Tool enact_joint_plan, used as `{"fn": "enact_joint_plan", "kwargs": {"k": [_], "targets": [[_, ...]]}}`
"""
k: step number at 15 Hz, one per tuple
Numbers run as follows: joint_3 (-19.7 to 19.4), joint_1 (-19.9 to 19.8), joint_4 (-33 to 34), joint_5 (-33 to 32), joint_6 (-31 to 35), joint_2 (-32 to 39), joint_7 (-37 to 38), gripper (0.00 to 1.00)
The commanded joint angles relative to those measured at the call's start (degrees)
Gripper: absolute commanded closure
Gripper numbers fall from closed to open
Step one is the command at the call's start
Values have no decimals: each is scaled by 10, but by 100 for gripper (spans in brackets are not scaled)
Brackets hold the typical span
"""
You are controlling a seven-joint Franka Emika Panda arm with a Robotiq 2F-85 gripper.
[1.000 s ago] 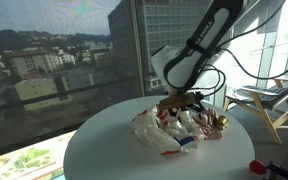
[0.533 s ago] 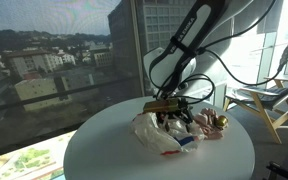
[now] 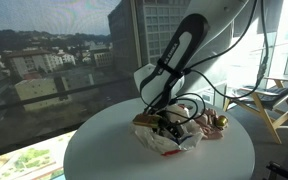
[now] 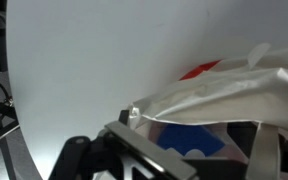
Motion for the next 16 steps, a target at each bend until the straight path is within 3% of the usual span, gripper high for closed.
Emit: {"fn": "enact_joint_plan", "kwargs": {"k": [1, 8, 16], "targets": [[-24, 26, 31, -13, 1, 34, 65, 0], [-51, 38, -11, -23, 14, 40, 143, 0], [-80, 55, -15, -122, 19, 40, 251, 0]]}}
